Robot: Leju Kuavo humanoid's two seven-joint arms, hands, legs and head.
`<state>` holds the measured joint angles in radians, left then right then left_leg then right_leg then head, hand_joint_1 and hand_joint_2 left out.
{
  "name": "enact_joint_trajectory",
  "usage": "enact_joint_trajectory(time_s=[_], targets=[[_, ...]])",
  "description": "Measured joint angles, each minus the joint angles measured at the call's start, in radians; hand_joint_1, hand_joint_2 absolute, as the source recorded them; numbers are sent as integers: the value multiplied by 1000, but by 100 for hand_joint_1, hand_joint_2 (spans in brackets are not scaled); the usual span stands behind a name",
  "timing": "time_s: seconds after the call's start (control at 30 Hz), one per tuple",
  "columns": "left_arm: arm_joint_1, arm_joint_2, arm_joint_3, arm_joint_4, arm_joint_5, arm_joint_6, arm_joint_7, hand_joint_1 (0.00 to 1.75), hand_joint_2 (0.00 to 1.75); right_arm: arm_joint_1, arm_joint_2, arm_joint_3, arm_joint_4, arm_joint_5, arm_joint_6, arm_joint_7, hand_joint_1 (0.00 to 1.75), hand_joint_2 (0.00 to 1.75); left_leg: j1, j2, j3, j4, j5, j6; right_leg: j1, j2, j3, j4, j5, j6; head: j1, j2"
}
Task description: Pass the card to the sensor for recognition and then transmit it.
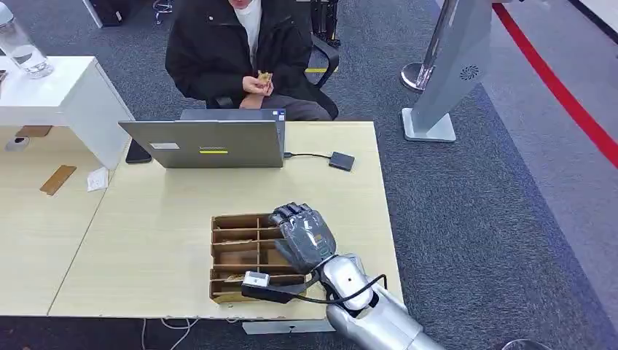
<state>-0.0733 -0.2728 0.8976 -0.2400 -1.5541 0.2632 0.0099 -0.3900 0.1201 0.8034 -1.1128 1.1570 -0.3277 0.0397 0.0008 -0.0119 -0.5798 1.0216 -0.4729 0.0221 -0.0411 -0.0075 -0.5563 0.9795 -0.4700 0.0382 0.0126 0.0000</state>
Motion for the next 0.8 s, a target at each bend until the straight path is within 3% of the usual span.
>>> enact_joint_trajectory(time_s=[0.03,0.07,0.8], targets=[[0,0,0,0,0,0,0,0,0,0,0,0,0,0,0,0,80,175,0,0,0,0,0,0,0,0,0,0,0,0,0,0],[0,0,0,0,0,0,0,0,0,0,0,0,0,0,0,0,131,175,0,0,0,0,0,0,0,0,0,0,0,0,0,0],[0,0,0,0,0,0,0,0,0,-8,3,0,4,0,3,0,143,175,0,0,0,0,0,0,0,0,0,0,0,0,0,0]])
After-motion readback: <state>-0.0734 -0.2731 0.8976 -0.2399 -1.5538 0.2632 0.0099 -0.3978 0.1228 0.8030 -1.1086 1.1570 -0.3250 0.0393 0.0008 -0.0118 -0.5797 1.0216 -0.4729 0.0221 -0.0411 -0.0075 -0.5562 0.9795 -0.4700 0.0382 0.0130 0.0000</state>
